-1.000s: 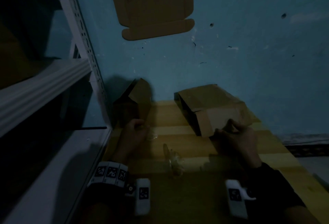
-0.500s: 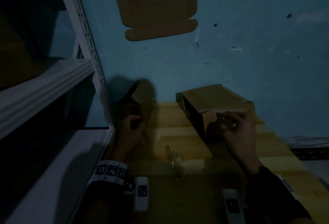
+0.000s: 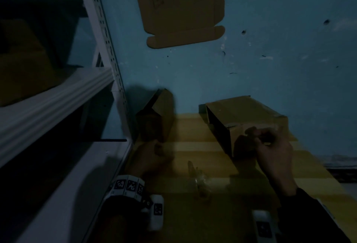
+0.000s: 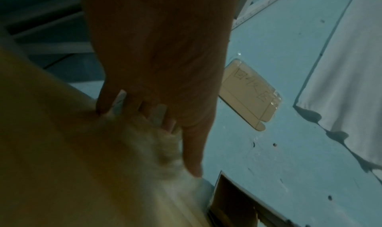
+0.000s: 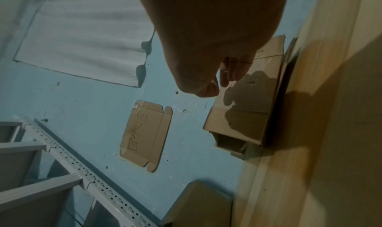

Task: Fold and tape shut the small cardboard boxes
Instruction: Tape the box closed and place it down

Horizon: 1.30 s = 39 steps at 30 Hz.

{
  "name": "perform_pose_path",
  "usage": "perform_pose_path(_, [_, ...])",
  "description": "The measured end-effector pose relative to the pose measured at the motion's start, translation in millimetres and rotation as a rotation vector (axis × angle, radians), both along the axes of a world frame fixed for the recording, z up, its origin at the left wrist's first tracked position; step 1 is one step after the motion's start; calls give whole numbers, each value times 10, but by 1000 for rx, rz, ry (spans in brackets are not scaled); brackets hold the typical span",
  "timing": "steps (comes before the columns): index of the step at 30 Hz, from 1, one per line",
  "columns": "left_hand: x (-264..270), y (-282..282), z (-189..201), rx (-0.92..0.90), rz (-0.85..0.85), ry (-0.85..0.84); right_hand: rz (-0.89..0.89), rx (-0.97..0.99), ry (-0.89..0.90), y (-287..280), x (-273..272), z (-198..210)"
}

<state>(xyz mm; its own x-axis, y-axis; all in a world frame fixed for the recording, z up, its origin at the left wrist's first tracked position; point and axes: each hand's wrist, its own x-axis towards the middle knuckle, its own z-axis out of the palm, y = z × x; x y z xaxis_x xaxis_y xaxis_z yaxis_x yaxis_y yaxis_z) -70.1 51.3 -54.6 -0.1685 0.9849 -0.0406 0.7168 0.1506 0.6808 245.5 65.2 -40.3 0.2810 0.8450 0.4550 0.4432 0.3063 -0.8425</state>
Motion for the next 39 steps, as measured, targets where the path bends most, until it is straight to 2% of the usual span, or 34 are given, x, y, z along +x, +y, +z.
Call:
perform_pose_path(3, [-35, -11, 63, 2, 29, -89, 20, -20, 32, -2, 14, -12])
perform_pose_path(6, [-20, 1, 154, 36, 151, -195, 12, -66, 48, -20, 45, 9])
perform_pose_path(9, [-62, 28, 176, 138, 272, -99, 8, -66, 62, -32, 58, 37])
perform_pose_path(11, [-113, 78, 160, 130, 310, -77, 14, -76, 69, -33, 67, 52])
perform_pose_path(15, [-103, 248, 237, 125, 382, -227, -5, -115, 92, 0, 120, 45])
perform_pose_path(20, [39, 568, 278, 135, 480, -314, 3, -146, 118, 33, 129, 24])
perform_pose_path(28, [75, 628, 209, 292, 656, -310, 32, -165, 184, 51, 97, 43])
perform_pose_path(35, [95, 400, 607, 500, 708, -401, 46, -178, 225, 34, 15, 122])
perform_pose_path(39, [65, 276, 881, 485, 661, -551, 106, -174, 263, -69, -50, 166])
